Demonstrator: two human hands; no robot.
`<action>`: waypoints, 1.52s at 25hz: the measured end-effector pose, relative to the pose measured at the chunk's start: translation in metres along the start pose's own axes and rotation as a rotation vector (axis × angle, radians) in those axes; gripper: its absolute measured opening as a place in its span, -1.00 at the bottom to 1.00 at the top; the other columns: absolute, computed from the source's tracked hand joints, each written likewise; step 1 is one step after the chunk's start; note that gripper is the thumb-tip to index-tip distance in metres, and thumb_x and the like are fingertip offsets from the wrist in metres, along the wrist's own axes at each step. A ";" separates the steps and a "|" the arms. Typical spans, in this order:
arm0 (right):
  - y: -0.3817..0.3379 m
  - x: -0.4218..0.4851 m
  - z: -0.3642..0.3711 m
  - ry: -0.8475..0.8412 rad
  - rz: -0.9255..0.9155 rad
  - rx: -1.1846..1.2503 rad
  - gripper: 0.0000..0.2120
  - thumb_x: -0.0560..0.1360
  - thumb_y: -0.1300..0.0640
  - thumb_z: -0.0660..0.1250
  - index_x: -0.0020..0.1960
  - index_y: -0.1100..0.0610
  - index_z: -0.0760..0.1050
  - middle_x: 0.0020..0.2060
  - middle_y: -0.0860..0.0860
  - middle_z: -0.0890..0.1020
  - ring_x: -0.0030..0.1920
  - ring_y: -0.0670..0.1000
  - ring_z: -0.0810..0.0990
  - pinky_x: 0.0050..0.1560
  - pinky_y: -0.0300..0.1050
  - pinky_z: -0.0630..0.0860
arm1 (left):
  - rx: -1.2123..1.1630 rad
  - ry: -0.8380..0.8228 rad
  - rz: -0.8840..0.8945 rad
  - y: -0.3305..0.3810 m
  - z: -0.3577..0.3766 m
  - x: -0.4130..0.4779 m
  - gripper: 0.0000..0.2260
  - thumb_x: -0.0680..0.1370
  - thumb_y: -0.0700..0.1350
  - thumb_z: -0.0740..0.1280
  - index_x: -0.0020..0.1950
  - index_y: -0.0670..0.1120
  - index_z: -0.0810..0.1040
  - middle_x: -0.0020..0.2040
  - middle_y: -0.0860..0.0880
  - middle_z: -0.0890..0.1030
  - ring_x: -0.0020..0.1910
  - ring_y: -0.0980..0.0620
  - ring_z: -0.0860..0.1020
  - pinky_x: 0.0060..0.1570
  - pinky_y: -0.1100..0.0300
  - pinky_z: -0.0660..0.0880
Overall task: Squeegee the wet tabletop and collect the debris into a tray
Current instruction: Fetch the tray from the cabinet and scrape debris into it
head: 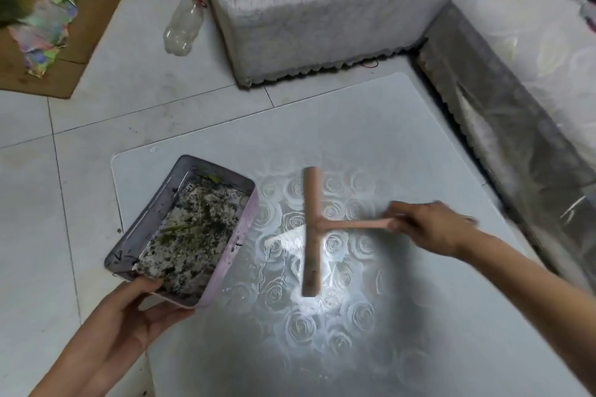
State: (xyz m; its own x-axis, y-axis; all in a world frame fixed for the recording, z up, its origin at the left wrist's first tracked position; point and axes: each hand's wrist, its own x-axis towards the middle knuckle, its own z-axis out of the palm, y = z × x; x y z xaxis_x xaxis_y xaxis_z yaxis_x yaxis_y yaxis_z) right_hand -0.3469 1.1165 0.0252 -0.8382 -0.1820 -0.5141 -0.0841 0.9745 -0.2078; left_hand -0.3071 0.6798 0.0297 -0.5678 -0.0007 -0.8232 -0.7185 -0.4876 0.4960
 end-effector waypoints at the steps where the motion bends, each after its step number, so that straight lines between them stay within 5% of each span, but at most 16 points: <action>1: -0.023 0.018 -0.004 0.010 -0.084 -0.035 -0.86 0.59 -0.08 0.15 0.08 -0.13 0.44 -0.24 -0.18 0.58 -0.13 -0.01 0.59 -0.04 -0.13 0.32 | 0.002 -0.003 0.008 0.003 0.000 0.003 -0.77 0.53 -0.31 0.15 0.07 -0.13 0.53 -0.10 -0.13 0.70 -0.23 -0.24 0.67 -0.24 -0.20 0.59; 4: -0.009 0.036 -0.055 0.004 -0.109 -0.123 -0.87 0.56 -0.09 0.23 0.07 -0.14 0.48 -0.32 -0.27 0.55 -0.29 -0.17 0.50 0.02 -0.15 0.33 | 0.007 0.010 0.025 0.014 -0.008 0.009 -0.76 0.51 -0.32 0.17 0.09 -0.14 0.52 -0.08 -0.16 0.70 -0.22 -0.26 0.67 -0.27 -0.20 0.59; 8: 0.038 0.035 -0.103 -0.060 0.200 -0.229 -0.82 0.51 -0.18 0.25 0.05 -0.16 0.50 -0.26 -0.23 0.60 -0.25 -0.12 0.51 0.05 -0.14 0.36 | -0.019 0.013 0.007 0.026 -0.022 0.014 -0.67 0.40 -0.31 0.25 0.15 -0.14 0.52 0.00 -0.18 0.67 -0.17 -0.30 0.66 -0.33 -0.21 0.59; 15: -0.064 0.080 -0.052 0.032 -0.132 -0.239 -0.87 0.57 -0.03 0.20 0.10 -0.12 0.46 -0.14 -0.12 0.63 -0.04 -0.01 0.56 0.06 -0.11 0.28 | -0.053 0.028 0.011 0.042 -0.023 0.024 -0.80 0.52 -0.31 0.20 0.11 -0.22 0.49 0.08 -0.23 0.58 -0.22 -0.25 0.67 -0.37 -0.13 0.61; 20: 0.009 0.085 -0.135 -0.034 0.242 -0.357 -0.98 0.55 -0.08 0.25 -0.04 -0.22 0.45 -0.17 -0.25 0.61 -0.16 -0.13 0.52 -0.02 -0.13 0.26 | -0.030 0.007 0.012 0.073 -0.032 0.036 -0.70 0.38 -0.29 0.27 0.10 -0.17 0.52 0.06 -0.19 0.63 -0.19 -0.29 0.66 -0.30 -0.28 0.56; 26: -0.074 0.116 -0.071 -0.016 -0.178 -0.372 -0.87 0.57 -0.06 0.18 0.09 -0.15 0.46 -0.14 -0.14 0.57 0.04 -0.03 0.51 0.13 -0.12 0.25 | 0.050 0.003 0.018 0.113 -0.034 0.061 -0.64 0.29 -0.29 0.27 0.07 -0.13 0.54 -0.08 -0.12 0.70 -0.24 -0.25 0.67 -0.34 -0.23 0.59; 29: -0.027 0.135 -0.132 -0.031 0.114 -0.268 -0.91 0.54 -0.07 0.26 0.04 -0.18 0.49 -0.21 -0.15 0.58 -0.06 0.00 0.56 0.02 -0.12 0.35 | 0.107 0.027 -0.036 0.142 -0.030 0.088 -0.65 0.33 -0.30 0.29 0.08 -0.07 0.54 -0.05 -0.12 0.69 -0.26 -0.24 0.67 -0.36 -0.21 0.59; 33: 0.033 0.136 -0.180 0.085 0.674 -0.015 -0.90 0.54 -0.09 0.24 0.01 -0.13 0.48 -0.04 0.10 0.61 -0.12 0.15 0.53 -0.01 0.01 0.51 | 0.140 0.030 -0.132 0.168 -0.015 0.119 -0.70 0.41 -0.30 0.29 0.08 -0.02 0.54 -0.01 -0.14 0.63 -0.16 -0.26 0.63 -0.43 -0.16 0.57; 35: 0.021 0.158 -0.174 0.138 0.700 0.151 -0.83 0.56 -0.04 0.22 0.05 -0.03 0.53 -0.17 0.15 0.62 -0.24 0.18 0.57 -0.15 -0.04 0.54 | 0.180 0.010 -0.161 0.175 -0.006 0.131 -0.57 0.32 -0.26 0.32 0.16 -0.01 0.54 0.04 -0.17 0.64 -0.07 -0.26 0.61 -0.38 -0.16 0.58; 38: -0.015 0.171 -0.155 0.138 0.722 0.338 -0.80 0.58 0.07 0.16 -0.02 -0.12 0.56 -0.37 0.10 0.54 -0.44 0.09 0.52 -0.40 -0.18 0.46 | 0.235 -0.021 -0.144 0.181 0.012 0.147 -0.68 0.42 -0.32 0.27 0.09 -0.02 0.54 -0.11 -0.15 0.70 -0.24 -0.24 0.67 -0.41 -0.11 0.59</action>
State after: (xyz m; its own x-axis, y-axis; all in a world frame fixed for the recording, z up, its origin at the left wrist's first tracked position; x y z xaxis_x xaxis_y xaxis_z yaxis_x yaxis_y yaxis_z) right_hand -0.5719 1.0906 0.0694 -0.6842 0.5169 -0.5145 0.6524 0.7491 -0.1150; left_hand -0.5260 0.6021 0.0018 -0.4595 0.0737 -0.8851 -0.8646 -0.2651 0.4268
